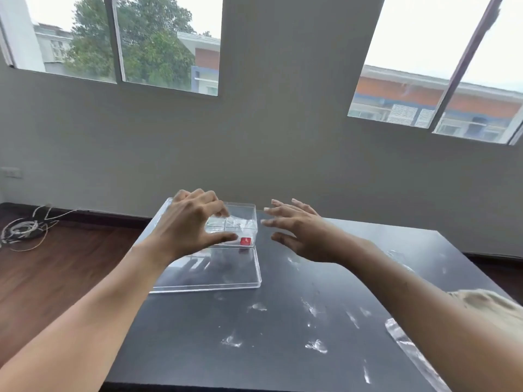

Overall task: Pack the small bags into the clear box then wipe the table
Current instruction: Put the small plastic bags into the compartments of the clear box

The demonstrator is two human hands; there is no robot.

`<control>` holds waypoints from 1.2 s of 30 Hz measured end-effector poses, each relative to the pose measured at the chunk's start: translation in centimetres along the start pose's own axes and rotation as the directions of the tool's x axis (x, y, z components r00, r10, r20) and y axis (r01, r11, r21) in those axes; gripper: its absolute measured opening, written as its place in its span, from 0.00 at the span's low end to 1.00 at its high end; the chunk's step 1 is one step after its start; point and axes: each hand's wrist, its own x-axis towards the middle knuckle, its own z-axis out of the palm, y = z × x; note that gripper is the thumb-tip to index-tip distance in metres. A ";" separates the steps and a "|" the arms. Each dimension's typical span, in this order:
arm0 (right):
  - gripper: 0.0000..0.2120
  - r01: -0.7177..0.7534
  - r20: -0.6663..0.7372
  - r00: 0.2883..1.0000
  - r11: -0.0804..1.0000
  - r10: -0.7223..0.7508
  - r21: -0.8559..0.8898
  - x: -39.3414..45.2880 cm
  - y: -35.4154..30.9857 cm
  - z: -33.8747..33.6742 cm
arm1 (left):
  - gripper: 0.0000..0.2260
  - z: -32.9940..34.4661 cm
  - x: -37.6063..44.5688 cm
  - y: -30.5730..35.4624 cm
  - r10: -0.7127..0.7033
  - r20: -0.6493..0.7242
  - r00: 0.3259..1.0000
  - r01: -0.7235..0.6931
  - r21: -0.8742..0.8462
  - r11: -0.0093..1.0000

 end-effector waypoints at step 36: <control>0.18 -0.680 0.148 0.711 0.726 0.687 -0.104 -18.2 8.4 -2.8 | 0.16 8.3 3.3 29.5 0.034 0.483 0.875 0.132 -0.306 0.943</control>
